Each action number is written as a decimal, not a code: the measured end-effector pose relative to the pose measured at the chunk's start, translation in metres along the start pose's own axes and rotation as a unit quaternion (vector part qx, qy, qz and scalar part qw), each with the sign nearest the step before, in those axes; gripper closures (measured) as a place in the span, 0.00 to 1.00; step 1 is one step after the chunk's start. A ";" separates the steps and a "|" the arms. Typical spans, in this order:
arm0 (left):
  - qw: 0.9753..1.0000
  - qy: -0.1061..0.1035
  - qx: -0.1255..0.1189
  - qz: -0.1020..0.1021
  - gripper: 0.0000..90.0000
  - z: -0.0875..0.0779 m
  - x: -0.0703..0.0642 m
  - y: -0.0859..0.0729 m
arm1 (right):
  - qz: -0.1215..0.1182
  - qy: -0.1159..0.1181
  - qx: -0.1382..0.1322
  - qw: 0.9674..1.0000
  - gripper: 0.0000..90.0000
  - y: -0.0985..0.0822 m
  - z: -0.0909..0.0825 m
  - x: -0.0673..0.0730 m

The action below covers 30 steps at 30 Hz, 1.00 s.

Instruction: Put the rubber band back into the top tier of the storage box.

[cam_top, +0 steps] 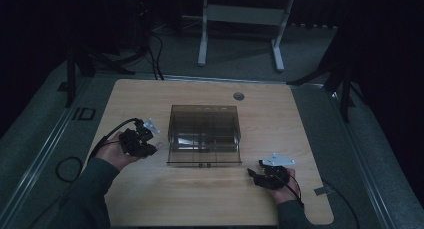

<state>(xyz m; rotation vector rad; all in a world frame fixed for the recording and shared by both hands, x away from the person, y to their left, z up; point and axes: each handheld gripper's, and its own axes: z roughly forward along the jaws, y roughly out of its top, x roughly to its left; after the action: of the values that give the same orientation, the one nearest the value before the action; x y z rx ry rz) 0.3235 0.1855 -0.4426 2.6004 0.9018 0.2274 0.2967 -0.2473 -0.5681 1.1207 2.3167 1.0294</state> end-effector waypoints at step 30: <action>0.999 -0.005 -0.020 0.031 0.96 -0.007 -0.012 0.031 | 0.000 0.001 0.000 1.000 0.45 0.000 0.000 0.001</action>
<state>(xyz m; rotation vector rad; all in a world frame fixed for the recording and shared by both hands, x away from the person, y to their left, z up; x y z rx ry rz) 0.3299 0.1575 -0.4240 2.5927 0.8058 0.2453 0.2966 -0.2467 -0.5681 1.1192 2.3198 1.0307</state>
